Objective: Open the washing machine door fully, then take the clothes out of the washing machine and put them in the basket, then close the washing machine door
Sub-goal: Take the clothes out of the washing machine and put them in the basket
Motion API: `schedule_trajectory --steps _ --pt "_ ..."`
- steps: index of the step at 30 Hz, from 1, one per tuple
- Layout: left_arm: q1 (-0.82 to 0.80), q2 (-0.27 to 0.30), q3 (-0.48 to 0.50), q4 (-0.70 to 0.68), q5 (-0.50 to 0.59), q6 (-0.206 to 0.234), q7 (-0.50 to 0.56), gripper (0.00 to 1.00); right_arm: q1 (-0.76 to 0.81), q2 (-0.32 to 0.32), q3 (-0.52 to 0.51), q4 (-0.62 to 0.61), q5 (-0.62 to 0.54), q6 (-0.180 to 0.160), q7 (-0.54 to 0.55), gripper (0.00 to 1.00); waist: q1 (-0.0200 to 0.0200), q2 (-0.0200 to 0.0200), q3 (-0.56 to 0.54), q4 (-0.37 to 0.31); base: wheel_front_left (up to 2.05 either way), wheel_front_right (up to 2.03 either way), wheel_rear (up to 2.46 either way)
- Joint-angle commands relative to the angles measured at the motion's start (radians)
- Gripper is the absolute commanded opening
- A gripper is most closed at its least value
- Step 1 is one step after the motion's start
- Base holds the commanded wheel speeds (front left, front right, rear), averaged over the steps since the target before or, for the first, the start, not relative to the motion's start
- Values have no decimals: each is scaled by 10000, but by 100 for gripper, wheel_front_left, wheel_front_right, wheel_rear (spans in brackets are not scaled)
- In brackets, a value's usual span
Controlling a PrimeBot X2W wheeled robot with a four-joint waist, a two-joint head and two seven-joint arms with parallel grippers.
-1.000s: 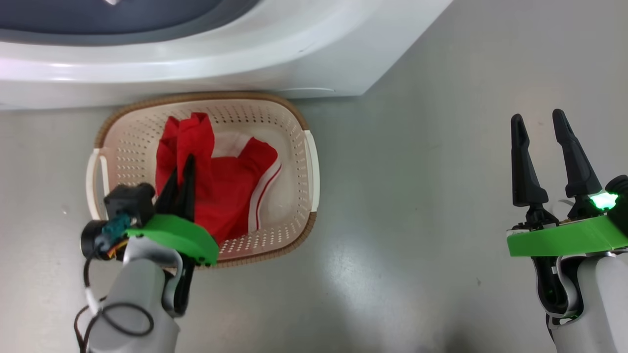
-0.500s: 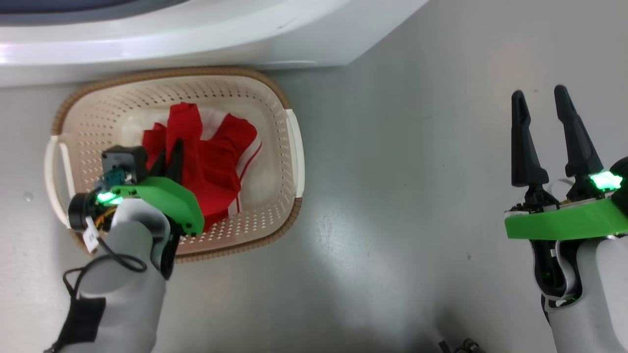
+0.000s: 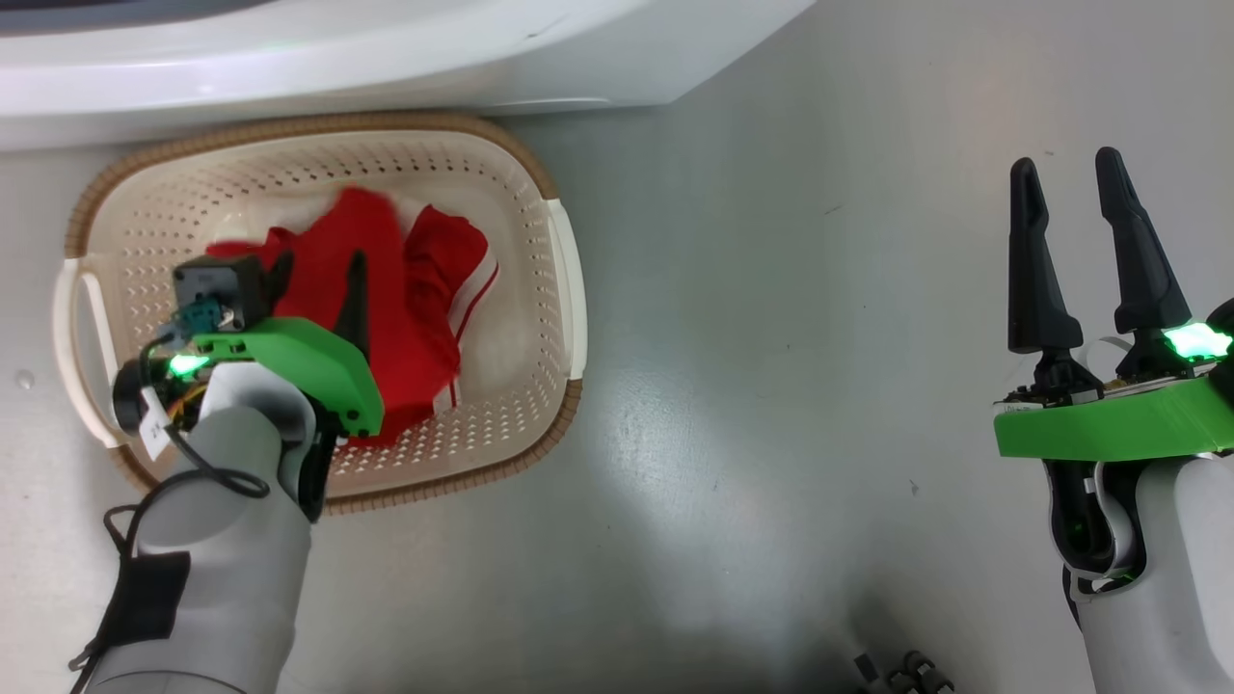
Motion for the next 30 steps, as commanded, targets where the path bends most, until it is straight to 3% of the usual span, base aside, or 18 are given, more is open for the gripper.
schedule_trajectory --steps 1,16,30 --pt "198 305 202 -130 -55 -99 -78 100 163 -7 155 -208 29 65 -61 100 0 0 -74 51 0 0 0" --pt "1401 214 768 -1945 -77 -167 -78 100 355 -168 125 93 -24 65 -61 100 0 0 -1199 391 0 0 0" --pt "3427 107 1680 -4152 496 -193 -78 100 1062 -253 249 514 -33 65 -61 100 0 0 -3217 538 0 0 0"
